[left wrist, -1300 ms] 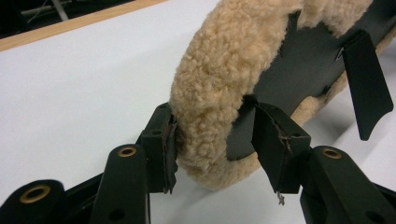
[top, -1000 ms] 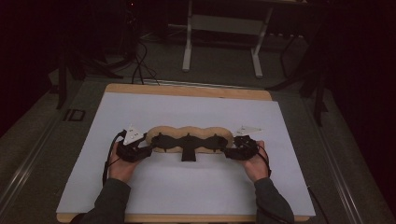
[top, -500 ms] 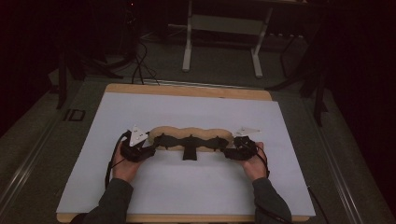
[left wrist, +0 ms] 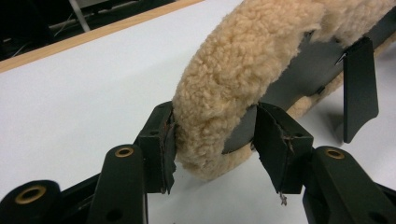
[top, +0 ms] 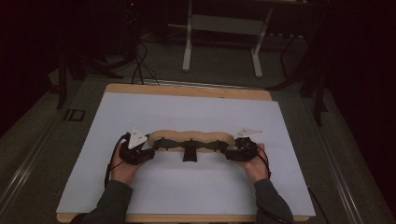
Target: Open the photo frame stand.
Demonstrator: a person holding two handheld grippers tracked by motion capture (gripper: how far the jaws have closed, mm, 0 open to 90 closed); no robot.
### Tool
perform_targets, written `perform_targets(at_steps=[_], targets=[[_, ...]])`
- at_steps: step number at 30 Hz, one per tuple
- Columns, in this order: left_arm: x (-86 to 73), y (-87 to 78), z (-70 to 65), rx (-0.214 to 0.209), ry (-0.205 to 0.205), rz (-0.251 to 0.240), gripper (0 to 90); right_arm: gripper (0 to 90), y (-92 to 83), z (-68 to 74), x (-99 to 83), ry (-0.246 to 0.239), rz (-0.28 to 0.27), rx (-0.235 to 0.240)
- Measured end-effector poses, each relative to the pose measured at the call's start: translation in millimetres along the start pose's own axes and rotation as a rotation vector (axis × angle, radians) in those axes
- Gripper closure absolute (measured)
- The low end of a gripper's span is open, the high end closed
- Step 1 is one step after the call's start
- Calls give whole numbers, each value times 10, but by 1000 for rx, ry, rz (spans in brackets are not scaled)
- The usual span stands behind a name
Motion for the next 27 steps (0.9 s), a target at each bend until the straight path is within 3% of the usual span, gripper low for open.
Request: perform_targets(at_steps=[14,27], targets=[[-40,-49,-61,0,12,8,502,406,-35,31,-32,-34,6,0],[-57,-79,-49,-25,-31,-4,495,380,-52,108,-61,-37,17,-55]])
Point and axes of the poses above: each handheld gripper's, and its own axes: y roughly forward along the jaws, x roughly out of its top, z roughly to its left, the point moved 3 cm from there along y, roughly forward along the jaws, and after that the axes turned 9 degrees about -x, right-handed, at the moved point
